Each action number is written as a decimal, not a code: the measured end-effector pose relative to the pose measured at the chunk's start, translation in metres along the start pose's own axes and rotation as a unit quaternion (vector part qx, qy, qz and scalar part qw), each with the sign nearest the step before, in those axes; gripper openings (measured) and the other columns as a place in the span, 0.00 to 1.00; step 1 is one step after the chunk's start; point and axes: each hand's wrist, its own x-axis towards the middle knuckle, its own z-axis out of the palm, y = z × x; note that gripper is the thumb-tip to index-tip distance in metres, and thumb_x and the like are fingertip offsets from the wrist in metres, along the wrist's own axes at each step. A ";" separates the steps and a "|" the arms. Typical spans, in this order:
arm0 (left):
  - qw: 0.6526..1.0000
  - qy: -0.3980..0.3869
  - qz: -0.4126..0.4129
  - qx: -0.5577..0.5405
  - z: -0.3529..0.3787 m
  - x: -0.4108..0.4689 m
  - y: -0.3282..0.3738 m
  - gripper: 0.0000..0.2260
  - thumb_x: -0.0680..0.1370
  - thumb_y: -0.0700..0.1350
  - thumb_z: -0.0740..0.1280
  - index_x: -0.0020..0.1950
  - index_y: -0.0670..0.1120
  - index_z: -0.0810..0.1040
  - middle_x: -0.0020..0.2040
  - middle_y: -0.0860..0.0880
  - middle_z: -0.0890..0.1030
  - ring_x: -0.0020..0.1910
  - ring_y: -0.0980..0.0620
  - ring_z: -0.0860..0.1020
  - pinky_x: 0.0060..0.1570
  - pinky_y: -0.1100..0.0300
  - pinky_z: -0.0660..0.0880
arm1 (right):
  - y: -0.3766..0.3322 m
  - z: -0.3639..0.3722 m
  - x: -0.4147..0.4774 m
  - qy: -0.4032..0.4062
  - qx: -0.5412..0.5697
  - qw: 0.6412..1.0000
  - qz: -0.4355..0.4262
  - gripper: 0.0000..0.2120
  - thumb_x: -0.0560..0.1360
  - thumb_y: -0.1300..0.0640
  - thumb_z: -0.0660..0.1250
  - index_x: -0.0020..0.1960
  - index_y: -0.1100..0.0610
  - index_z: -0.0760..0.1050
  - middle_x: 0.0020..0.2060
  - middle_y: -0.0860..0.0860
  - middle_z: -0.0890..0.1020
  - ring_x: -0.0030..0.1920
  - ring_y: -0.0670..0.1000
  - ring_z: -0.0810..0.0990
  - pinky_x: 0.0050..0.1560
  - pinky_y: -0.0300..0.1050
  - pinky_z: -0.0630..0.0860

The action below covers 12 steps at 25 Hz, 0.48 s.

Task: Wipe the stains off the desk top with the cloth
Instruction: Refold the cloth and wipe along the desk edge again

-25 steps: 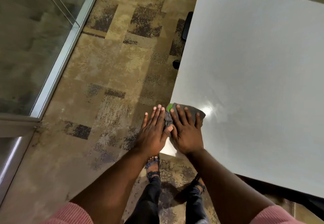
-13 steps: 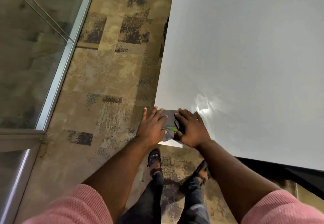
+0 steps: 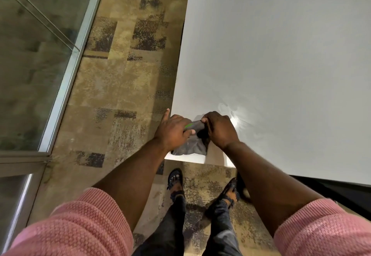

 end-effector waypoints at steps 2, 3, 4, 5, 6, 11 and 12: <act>0.999 0.032 0.004 0.012 -0.011 0.004 0.007 0.11 0.83 0.54 0.64 0.57 0.49 0.81 0.52 0.48 0.85 0.60 0.45 0.79 0.80 0.44 0.50 | -0.001 -0.011 -0.002 0.016 0.015 1.000 0.004 0.10 0.85 0.56 0.61 0.56 0.57 0.80 0.53 0.57 0.84 0.49 0.65 0.80 0.51 0.53 0.75; 0.999 0.040 0.006 0.011 -0.019 0.007 0.011 0.10 0.83 0.52 0.63 0.55 0.50 0.81 0.50 0.48 0.85 0.57 0.46 0.80 0.80 0.45 0.50 | -0.002 -0.018 -0.003 0.031 0.024 0.999 0.002 0.10 0.85 0.56 0.61 0.55 0.57 0.80 0.53 0.56 0.84 0.49 0.65 0.80 0.51 0.53 0.75; 0.999 0.046 0.012 0.008 -0.029 0.010 0.016 0.09 0.84 0.52 0.62 0.53 0.50 0.81 0.48 0.48 0.85 0.55 0.46 0.80 0.81 0.44 0.50 | -0.005 -0.026 -0.003 0.050 0.032 0.998 -0.003 0.09 0.85 0.57 0.61 0.54 0.57 0.81 0.52 0.56 0.85 0.48 0.64 0.81 0.50 0.52 0.74; 0.998 0.054 0.018 0.007 -0.040 0.015 0.020 0.09 0.84 0.51 0.62 0.53 0.50 0.81 0.47 0.49 0.85 0.54 0.47 0.81 0.81 0.44 0.49 | -0.007 -0.036 0.000 0.069 0.037 0.997 -0.009 0.09 0.84 0.58 0.62 0.53 0.57 0.81 0.51 0.56 0.85 0.48 0.64 0.81 0.49 0.51 0.73; 0.998 0.064 0.022 0.010 -0.051 0.020 0.025 0.09 0.84 0.51 0.62 0.53 0.50 0.81 0.47 0.49 0.85 0.54 0.47 0.81 0.81 0.45 0.48 | -0.010 -0.047 0.004 0.087 0.036 0.995 -0.014 0.08 0.84 0.59 0.62 0.52 0.56 0.81 0.50 0.55 0.85 0.47 0.62 0.81 0.48 0.49 0.72; 0.987 0.149 0.055 0.000 -0.111 0.038 0.050 0.09 0.83 0.50 0.64 0.54 0.49 0.83 0.46 0.49 0.86 0.50 0.46 0.82 0.81 0.46 0.51 | -0.035 -0.111 0.024 0.189 -0.015 0.979 -0.072 0.08 0.82 0.63 0.63 0.49 0.57 0.81 0.44 0.53 0.84 0.41 0.60 0.80 0.44 0.49 0.70; 0.985 0.159 0.060 -0.003 -0.117 0.038 0.054 0.09 0.83 0.50 0.65 0.56 0.50 0.83 0.48 0.49 0.86 0.51 0.46 0.82 0.81 0.46 0.51 | -0.039 -0.119 0.024 0.204 -0.030 0.975 -0.083 0.08 0.82 0.63 0.64 0.48 0.57 0.81 0.42 0.53 0.83 0.40 0.60 0.80 0.43 0.48 0.69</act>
